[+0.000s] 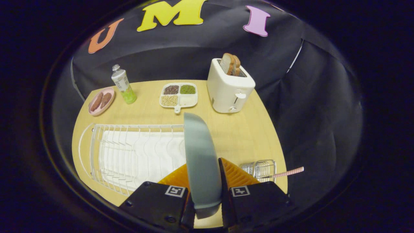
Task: Take the plate from the dish rack, then take the spoon from the basket and place it into the plate.
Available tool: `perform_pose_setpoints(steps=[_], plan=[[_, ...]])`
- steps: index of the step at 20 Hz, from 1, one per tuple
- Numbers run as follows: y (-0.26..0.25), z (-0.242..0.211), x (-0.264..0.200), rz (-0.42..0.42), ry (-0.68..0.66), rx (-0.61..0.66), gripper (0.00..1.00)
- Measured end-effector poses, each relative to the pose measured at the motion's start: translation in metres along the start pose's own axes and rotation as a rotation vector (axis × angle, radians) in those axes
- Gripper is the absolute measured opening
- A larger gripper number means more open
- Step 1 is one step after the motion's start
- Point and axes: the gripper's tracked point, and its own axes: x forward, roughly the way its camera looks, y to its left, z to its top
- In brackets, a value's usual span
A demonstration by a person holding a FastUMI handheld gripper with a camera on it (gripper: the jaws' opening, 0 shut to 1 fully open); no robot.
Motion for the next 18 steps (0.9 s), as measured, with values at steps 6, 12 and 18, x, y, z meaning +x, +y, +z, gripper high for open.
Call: perform_pose_setpoints(steps=[6,12,18], plan=[[0.004,-0.012,-0.047,0.079,-0.090,0.057,0.34],[0.053,-0.101,-0.089,0.353,-0.121,0.053,0.34],[0.083,-0.212,-0.070,0.525,-0.025,0.098,0.34]])
